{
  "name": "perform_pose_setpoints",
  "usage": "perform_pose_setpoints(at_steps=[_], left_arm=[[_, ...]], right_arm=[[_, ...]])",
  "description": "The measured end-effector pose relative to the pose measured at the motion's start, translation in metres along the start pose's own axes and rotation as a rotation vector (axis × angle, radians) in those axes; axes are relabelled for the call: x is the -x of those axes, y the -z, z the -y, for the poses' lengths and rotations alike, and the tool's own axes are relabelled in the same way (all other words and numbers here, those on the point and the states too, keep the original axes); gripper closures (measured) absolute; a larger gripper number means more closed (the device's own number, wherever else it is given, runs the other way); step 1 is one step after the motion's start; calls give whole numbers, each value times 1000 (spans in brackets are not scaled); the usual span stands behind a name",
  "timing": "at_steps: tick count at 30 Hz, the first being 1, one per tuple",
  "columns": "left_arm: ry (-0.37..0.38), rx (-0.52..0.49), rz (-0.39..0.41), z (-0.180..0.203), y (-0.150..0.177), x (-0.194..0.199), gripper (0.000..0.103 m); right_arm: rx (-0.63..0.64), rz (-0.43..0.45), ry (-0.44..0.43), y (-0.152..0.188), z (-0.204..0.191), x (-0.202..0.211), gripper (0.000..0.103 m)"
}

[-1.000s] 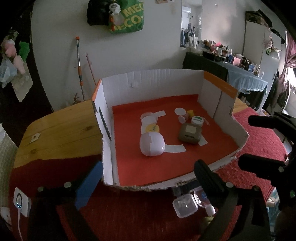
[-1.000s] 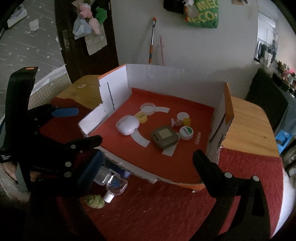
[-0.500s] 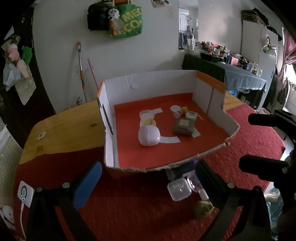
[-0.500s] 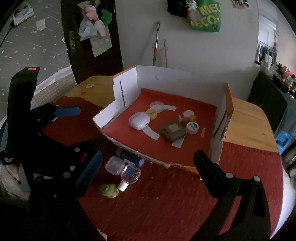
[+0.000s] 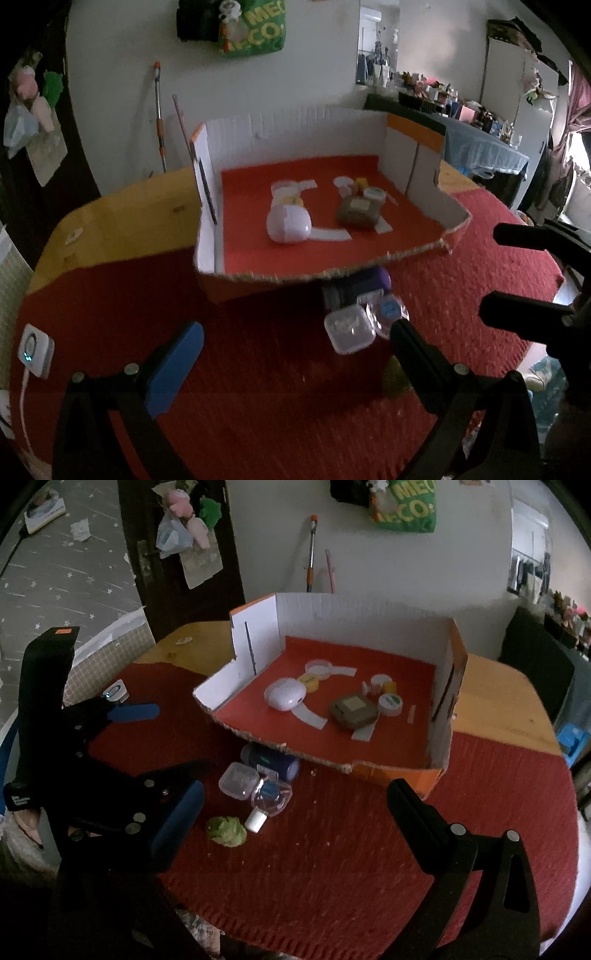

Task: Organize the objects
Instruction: 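Move the left tool to the green plush while the right tool approaches the clear blue-labelled bottle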

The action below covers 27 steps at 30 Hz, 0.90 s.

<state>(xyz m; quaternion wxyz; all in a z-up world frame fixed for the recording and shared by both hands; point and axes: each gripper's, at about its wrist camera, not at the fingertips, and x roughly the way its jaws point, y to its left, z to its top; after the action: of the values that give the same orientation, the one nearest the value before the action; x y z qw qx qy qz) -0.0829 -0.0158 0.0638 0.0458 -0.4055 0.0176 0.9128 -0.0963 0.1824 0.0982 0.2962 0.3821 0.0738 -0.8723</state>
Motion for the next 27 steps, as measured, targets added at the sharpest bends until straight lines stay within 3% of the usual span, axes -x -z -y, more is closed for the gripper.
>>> perform_pose_setpoints(at_steps=[16, 22, 25, 27], left_arm=[[126, -56, -42, 32, 34, -8, 0], [87, -70, -66, 43, 37, -28, 0], [20, -52, -67, 36, 37, -36, 1], [15, -12, -64, 24, 37, -36, 1]], right_arm=[[-113, -54, 12, 23, 29, -23, 2], [-135, -64, 18, 25, 33, -29, 2], [-134, -69, 23, 26, 32, -32, 2], [-124, -72, 28, 26, 29, -35, 2]])
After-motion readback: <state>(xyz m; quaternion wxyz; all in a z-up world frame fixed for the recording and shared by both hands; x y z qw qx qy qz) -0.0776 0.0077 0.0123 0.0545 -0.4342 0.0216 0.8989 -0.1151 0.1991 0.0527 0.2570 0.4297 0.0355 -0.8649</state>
